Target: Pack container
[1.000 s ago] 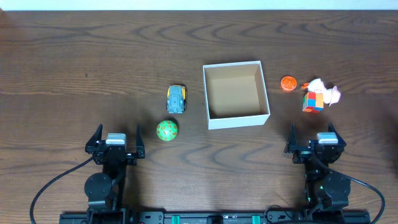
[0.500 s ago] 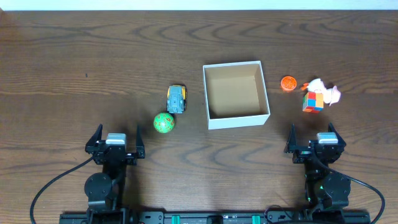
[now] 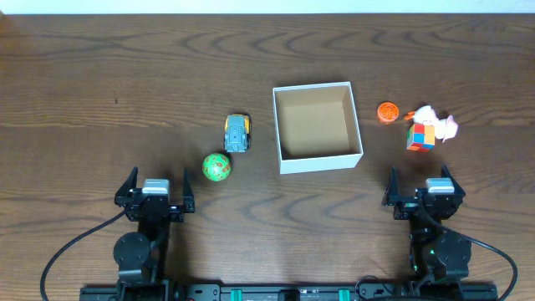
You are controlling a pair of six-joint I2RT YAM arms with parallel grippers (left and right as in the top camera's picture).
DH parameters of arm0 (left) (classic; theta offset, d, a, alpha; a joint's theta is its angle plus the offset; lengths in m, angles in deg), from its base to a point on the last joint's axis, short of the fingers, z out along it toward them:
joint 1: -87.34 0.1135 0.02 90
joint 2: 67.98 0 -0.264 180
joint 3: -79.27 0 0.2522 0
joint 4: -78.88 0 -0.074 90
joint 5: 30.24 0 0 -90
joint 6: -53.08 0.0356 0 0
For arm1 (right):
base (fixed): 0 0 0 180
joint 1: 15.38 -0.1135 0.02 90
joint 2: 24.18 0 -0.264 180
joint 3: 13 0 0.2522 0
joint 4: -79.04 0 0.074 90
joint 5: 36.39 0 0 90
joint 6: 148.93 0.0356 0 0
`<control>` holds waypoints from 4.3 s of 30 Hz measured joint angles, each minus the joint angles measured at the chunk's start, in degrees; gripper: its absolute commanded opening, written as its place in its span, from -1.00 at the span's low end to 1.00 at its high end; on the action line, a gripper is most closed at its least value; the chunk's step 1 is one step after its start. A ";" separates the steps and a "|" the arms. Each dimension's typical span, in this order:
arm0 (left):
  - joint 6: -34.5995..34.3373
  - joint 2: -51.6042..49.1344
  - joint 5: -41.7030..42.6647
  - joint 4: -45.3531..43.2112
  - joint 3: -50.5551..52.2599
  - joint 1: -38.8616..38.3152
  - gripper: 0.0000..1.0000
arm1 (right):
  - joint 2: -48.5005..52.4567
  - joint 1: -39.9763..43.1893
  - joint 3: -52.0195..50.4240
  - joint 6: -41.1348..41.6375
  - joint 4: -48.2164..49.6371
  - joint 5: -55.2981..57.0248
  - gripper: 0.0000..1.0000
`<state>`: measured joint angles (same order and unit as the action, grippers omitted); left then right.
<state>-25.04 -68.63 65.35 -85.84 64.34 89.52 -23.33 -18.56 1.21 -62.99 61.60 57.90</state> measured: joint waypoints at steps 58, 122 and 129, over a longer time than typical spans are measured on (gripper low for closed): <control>0.00 0.00 0.00 0.02 0.00 0.00 0.96 | 0.00 0.00 -0.02 0.07 3.93 -4.87 0.98; 0.00 -0.04 0.00 0.02 0.00 0.04 0.96 | 86.90 12.22 58.05 13.92 -25.09 0.37 0.97; 0.00 -0.04 0.00 0.02 0.00 0.04 0.96 | 93.72 12.22 58.10 13.88 -24.46 0.09 0.98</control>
<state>-25.04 -68.67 65.35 -85.82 64.34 89.56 70.39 -6.34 59.31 -49.11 37.14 57.99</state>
